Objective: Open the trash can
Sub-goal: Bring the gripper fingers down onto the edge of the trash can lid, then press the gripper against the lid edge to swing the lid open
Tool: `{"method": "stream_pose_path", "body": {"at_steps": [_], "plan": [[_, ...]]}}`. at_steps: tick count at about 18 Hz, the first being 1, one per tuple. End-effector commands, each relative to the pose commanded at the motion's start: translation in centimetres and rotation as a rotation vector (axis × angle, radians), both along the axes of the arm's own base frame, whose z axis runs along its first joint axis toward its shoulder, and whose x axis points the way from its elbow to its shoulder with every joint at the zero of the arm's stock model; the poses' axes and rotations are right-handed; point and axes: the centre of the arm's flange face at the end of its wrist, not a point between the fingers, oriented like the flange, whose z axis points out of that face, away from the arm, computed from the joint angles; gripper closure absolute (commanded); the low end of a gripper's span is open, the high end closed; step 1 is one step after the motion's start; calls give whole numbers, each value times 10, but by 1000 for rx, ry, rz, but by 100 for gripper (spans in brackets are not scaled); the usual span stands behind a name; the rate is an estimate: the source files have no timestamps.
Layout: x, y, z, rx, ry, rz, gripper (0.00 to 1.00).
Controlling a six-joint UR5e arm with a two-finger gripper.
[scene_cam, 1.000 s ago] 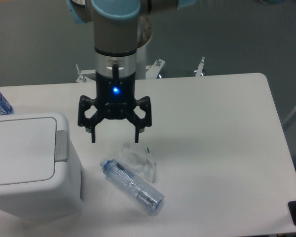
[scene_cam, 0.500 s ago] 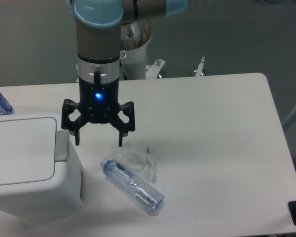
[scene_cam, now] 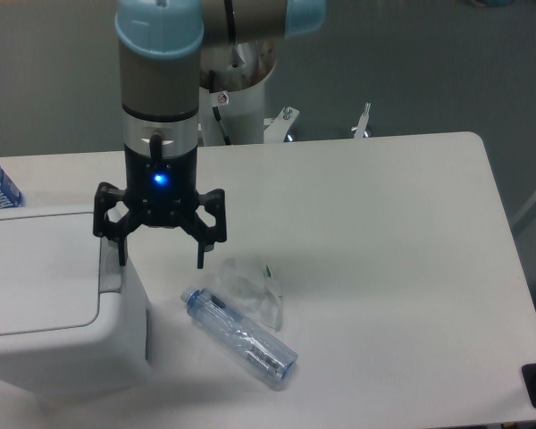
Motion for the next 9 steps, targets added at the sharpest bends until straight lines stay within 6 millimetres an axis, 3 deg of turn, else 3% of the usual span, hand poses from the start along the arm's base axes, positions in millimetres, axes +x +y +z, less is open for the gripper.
{"method": "stream_pose_path", "body": {"at_steps": [9], "plan": [[-1,4,-9,-13,-8,-2,0]]}}
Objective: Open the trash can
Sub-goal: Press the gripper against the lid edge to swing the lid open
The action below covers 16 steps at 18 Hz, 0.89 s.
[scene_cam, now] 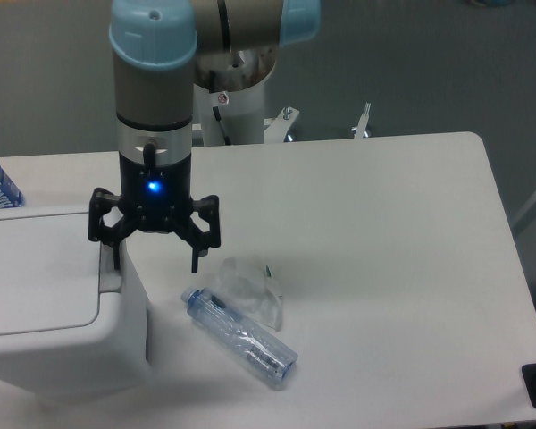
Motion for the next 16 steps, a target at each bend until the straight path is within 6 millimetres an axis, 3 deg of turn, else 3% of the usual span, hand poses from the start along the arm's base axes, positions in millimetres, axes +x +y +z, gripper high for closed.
{"method": "stream_pose_path", "body": {"at_steps": [14,16], "plan": [[3,4,-3,-3,-1,-7,0],[2,5,6,10,11,-11,0]]}}
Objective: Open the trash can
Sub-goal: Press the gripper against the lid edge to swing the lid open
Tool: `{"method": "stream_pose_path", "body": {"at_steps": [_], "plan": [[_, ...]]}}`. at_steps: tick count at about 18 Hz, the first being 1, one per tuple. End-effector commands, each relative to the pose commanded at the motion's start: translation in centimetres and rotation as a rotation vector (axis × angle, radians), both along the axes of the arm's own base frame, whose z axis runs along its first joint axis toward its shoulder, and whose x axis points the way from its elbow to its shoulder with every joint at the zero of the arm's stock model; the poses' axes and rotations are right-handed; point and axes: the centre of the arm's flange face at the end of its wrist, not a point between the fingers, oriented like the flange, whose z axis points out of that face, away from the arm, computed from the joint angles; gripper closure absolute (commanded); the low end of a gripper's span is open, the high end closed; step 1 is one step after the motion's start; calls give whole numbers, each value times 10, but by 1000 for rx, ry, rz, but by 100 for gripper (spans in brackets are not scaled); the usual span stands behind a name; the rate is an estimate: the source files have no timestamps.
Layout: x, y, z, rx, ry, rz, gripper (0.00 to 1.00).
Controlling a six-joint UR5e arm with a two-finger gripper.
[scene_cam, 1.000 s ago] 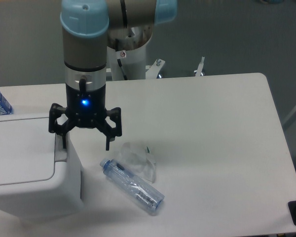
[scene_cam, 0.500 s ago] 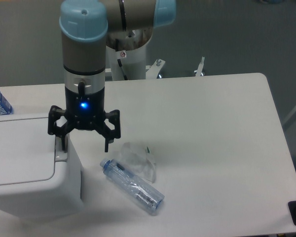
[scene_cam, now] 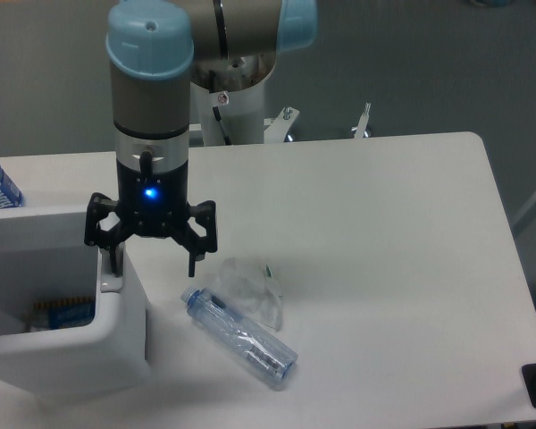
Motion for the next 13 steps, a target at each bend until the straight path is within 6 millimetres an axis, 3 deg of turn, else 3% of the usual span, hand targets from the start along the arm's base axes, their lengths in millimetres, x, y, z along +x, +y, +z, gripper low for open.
{"method": "stream_pose_path", "body": {"at_steps": [3,6,8,13], "plan": [[-7,4,39,59,57,-1,0],[-41,-5,80,103,205,52,0],[-62,-18,83,16,330,83,0],[-77,-31,81,-82,425,87,0]]}}
